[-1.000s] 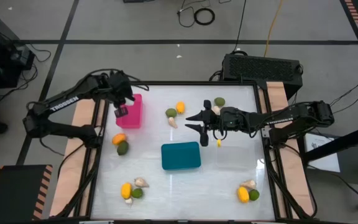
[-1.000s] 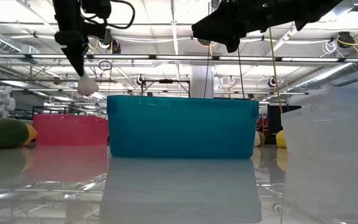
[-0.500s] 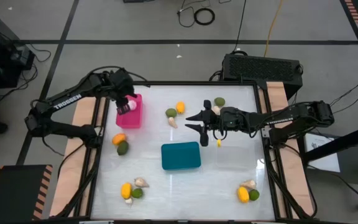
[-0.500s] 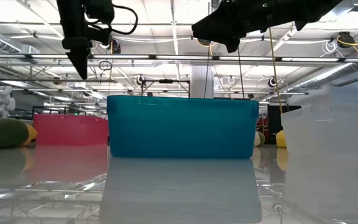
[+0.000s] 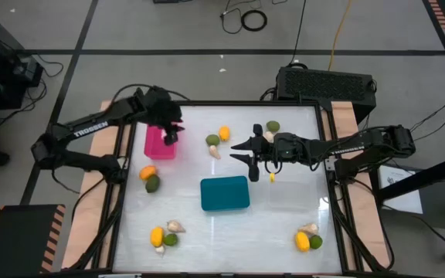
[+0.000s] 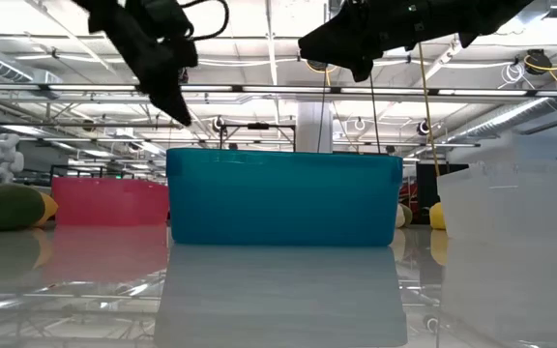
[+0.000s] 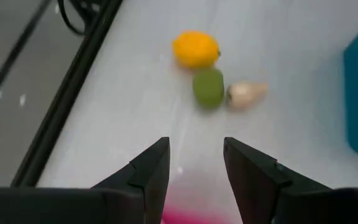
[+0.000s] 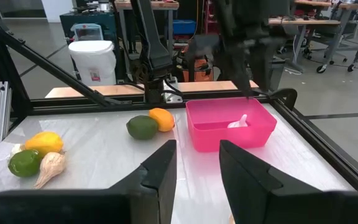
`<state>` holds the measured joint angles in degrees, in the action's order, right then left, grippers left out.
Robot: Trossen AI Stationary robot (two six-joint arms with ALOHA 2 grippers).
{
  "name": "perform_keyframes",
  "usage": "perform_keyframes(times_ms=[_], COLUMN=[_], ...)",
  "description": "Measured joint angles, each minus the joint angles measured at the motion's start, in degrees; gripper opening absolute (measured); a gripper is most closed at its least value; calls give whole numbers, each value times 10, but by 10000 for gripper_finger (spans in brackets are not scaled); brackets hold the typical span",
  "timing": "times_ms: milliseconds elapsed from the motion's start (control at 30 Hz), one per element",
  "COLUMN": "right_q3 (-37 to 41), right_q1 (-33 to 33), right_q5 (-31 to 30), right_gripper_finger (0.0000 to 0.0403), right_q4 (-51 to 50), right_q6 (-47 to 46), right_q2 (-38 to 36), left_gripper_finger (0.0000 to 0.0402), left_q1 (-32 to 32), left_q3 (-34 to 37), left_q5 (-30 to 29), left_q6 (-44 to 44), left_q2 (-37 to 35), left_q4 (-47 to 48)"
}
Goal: Sort produce into baskets
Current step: Put the garlic into the pink bin
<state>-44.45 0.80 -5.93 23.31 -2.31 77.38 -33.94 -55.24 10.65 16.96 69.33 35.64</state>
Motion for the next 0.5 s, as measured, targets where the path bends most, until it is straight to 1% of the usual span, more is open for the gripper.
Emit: perform_keyframes(times_ms=[67,133,167,267,367,500], right_q3=[0,0,0,0,0,0], right_q1=[0,0,0,0,0,0], right_q5=[0,0,0,0,-4,-5], right_gripper_finger=[114,114,114,114,114,114], right_q4=[0,0,0,0,0,0], right_q6=[0,0,1,3,4,4], right_q2=[0,0,0,0,0,0], left_gripper_finger=[160,160,160,160,160,160], left_q1=[16,42,59,109,148,176], left_q3=[26,37,38,37,15,-37], left_q5=[7,9,4,-33,-55,-76], left_q6=[16,43,57,102,142,167], left_q2=[12,31,44,93,155,237], left_q4=[-56,-90,-112,-154,-172,-166])
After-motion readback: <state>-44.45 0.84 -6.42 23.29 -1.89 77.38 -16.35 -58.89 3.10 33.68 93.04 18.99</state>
